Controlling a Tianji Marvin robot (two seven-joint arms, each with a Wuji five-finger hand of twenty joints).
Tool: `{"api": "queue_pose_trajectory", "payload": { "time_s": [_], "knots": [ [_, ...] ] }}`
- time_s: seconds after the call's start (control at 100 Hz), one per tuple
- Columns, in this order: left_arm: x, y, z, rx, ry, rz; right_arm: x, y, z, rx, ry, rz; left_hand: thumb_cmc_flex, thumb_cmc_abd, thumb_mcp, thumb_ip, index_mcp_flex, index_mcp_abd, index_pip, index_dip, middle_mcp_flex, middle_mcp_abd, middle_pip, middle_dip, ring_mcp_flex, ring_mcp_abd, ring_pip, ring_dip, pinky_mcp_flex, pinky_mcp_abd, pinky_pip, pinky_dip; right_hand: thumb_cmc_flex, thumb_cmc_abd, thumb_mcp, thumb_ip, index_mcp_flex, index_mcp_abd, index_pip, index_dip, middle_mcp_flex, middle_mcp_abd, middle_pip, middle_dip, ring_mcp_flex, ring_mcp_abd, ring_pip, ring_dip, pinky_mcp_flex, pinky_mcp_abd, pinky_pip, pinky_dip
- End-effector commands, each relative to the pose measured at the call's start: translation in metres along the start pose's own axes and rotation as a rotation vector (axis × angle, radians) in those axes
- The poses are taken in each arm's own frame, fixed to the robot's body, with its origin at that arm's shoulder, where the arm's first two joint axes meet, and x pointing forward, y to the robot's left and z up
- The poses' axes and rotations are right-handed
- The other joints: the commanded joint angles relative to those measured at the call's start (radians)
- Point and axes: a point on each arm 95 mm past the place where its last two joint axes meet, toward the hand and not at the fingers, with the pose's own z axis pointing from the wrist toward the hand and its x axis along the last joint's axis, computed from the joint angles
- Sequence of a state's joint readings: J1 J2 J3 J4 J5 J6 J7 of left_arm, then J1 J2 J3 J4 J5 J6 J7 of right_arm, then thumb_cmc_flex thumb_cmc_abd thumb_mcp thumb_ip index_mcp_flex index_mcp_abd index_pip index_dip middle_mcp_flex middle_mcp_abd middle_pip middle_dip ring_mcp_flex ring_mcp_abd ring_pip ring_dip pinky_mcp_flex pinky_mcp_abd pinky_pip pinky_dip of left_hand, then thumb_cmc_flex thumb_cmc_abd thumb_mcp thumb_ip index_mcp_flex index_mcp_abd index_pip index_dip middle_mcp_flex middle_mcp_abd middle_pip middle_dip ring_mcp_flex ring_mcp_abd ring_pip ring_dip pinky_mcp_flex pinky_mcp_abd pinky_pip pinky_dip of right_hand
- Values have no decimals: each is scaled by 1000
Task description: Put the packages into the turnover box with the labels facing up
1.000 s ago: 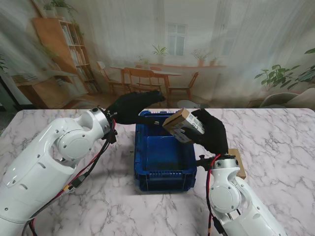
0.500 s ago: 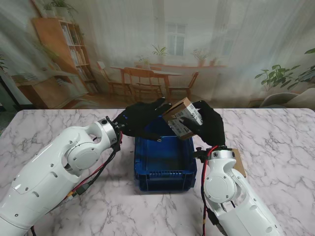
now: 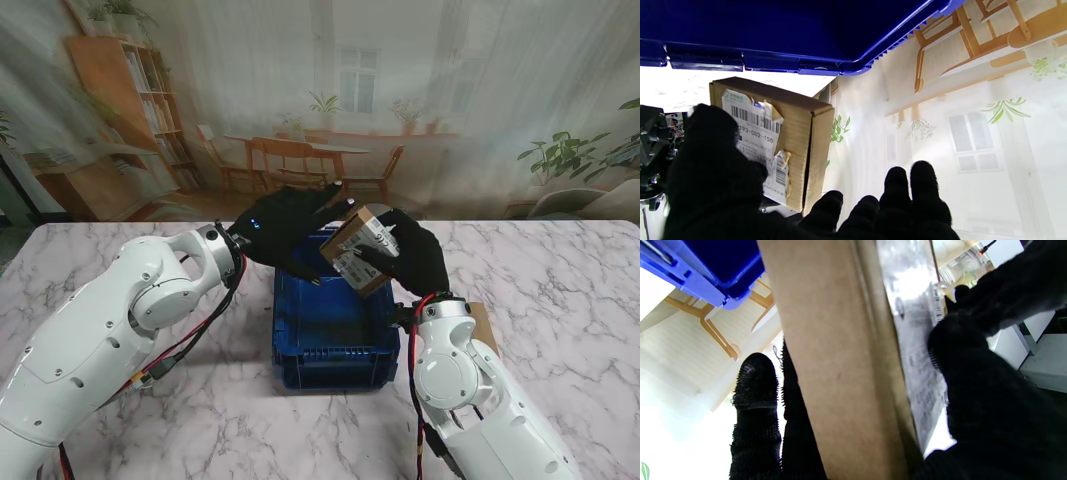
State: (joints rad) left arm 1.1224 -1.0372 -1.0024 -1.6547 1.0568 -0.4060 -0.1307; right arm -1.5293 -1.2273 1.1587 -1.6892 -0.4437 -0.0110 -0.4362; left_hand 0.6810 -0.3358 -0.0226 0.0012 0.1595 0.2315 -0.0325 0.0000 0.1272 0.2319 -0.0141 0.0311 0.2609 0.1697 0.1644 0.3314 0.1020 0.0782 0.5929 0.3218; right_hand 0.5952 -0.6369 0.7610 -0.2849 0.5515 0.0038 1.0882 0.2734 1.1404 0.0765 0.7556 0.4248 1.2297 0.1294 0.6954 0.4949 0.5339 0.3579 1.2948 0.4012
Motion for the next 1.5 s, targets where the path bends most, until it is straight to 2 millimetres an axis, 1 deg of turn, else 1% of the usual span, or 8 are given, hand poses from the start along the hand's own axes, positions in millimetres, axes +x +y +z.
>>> {"api": "queue_pose_trajectory", "payload": {
  "time_s": [0.0, 0.3, 0.5, 0.69, 0.85, 1.07, 1.28, 1.49],
  "knots": [
    [-3, -2, 1, -17, 10, 38, 4, 0, 1, 16, -5, 4, -20, -29, -1, -13, -26, 0, -23, -18, -56, 10, -27, -14, -38, 11, -26, -15, -17, -13, -31, -18, 176, 111, 125, 59, 28, -51, -17, -24, 112, -60, 173, 72, 48, 14, 92, 24, 6, -20, 34, 17],
    [-6, 2, 8, -28, 24, 122, 13, -5, 7, 69, -30, 13, -36, -32, 5, -27, -26, -1, -23, -19, -56, 11, -26, -18, -68, 30, -25, -22, -24, 0, -45, -18, 184, 110, 130, 60, 45, -13, -35, -28, 114, -52, 172, 90, 57, 24, 114, 24, 15, -8, 41, 20],
    [-6, 5, 9, -17, 15, 107, 14, -5, 8, 78, -33, 13, -9, -7, 22, -1, -23, 24, -1, 6, -51, 19, -15, -2, -38, 1, 4, -12, -5, -25, -12, -2, 186, 112, 130, 60, 43, -7, -44, -27, 111, -52, 169, 96, 54, 25, 114, 21, 13, -4, 40, 20],
    [-4, 11, 13, -7, -24, 31, 15, -5, 8, 63, -47, 26, -31, 84, 9, -8, -26, 174, 52, 310, 1, 47, 41, 217, 25, -15, 41, 43, 21, -65, 64, 19, 200, 126, 126, 62, 49, -25, -17, 11, 94, -56, 158, 100, 33, 24, 95, 10, 0, -4, 30, 17],
    [0, 14, 16, -10, -70, -30, 16, -6, 8, 53, -61, 37, -79, 120, 0, -16, -36, 211, 93, 484, 63, 70, 93, 316, 59, 13, 83, 112, 40, -54, 111, 41, 213, 132, 140, 64, 38, -75, 73, 144, 57, -59, 115, 56, -8, 20, 18, -19, -20, 0, 8, 10],
    [11, 16, 20, -49, -97, -72, 19, -9, 8, 28, -83, 48, -186, 165, -9, -28, -19, 196, 11, 223, 23, 93, 32, 285, 36, 67, 50, 133, 26, -8, 93, 58, 213, 123, 156, 61, -50, -84, 175, 228, -4, -67, 149, -7, -42, 16, -24, -26, -38, 0, -4, 8],
    [21, 22, 28, -50, -138, -122, 24, -13, 10, 2, -98, 69, -220, 149, -9, -31, -27, 233, 71, 369, 13, 108, 38, 272, -36, 102, 18, 59, -4, 19, 31, 18, 215, 119, 161, 61, -93, -88, 227, 246, -34, -69, 177, -35, -61, 14, -33, -29, -56, -3, -14, 6],
    [24, 27, 33, -50, -191, -135, 29, -17, 10, -29, -114, 97, -213, 138, -8, -30, -20, 215, 11, 320, -17, 112, 30, 274, -55, 122, 21, 54, -21, 36, 30, 18, 221, 106, 196, 59, -152, -109, 299, 278, -94, -71, 223, -49, -89, 13, -51, -45, -76, -3, -39, -2]
  ]
}}
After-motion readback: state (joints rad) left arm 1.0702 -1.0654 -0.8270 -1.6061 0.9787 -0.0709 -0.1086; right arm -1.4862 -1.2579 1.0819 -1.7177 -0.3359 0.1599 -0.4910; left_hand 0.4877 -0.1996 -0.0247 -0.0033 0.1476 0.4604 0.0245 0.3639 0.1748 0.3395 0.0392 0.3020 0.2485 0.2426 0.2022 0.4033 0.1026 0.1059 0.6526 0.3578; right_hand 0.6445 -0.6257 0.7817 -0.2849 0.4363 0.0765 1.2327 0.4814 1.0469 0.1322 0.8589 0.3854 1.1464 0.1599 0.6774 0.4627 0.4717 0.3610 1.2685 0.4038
